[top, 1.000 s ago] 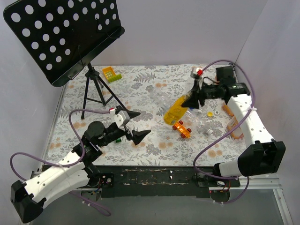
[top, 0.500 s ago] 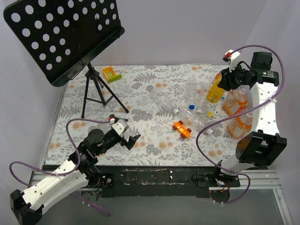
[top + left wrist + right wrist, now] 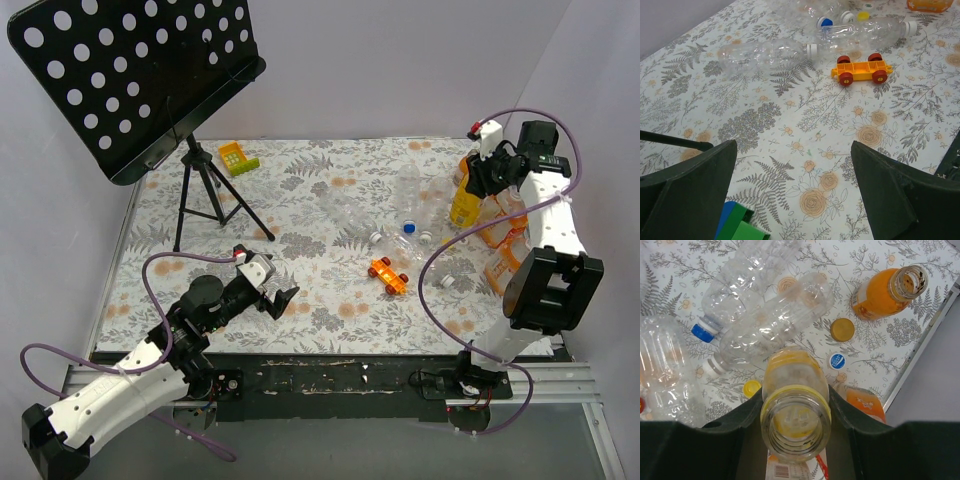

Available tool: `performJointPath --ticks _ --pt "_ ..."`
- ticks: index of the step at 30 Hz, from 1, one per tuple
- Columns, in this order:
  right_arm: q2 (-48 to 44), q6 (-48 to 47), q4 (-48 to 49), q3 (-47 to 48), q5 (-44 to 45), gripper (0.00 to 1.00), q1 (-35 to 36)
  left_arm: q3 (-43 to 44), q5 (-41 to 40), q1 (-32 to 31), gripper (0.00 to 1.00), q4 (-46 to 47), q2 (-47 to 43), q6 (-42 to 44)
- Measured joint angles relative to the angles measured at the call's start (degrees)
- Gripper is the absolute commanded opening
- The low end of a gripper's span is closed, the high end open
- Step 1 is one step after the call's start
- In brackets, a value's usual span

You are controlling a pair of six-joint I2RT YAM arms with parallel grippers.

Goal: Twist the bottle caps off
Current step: Place the plastic bottle at the corner of the board.

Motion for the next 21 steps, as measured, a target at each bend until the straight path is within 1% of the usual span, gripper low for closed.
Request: performJointPath --ticks 8,10,13,17,18,19,21 --pt "3.67 2.43 6.19 -2.34 1.42 0.09 0.02 0.0 -0.04 0.0 0.98 -0.22 -0.07 0.0" --pt "4.28 2.91 7.02 -2.8 1.44 0.11 0.04 -0.02 -0.04 0.02 0.98 -0.24 -0.07 0.0" --pt "5.27 3.32 7.76 -2.8 1.64 0.16 0.11 -0.02 -0.09 0.02 0.98 -0.24 -0.07 0.0" --pt "6.62 3.54 8.87 -2.78 1.84 0.27 0.22 -0.02 -0.15 0.07 0.98 -0.22 -0.07 0.0" --pt "6.93 3.78 9.11 -2.47 1.81 0.36 0.24 -0.02 -0.2 0.07 0.98 -0.24 -0.09 0.0" --pt "7.08 3.78 9.16 -2.29 1.81 0.43 0.24 -0.02 -0.2 0.07 0.98 -0.24 -0.15 0.0" --pt "7.37 3.96 9.25 -1.99 1.88 0.5 0.24 -0.02 -0.22 0.07 0.98 -0.24 -0.37 0.0"
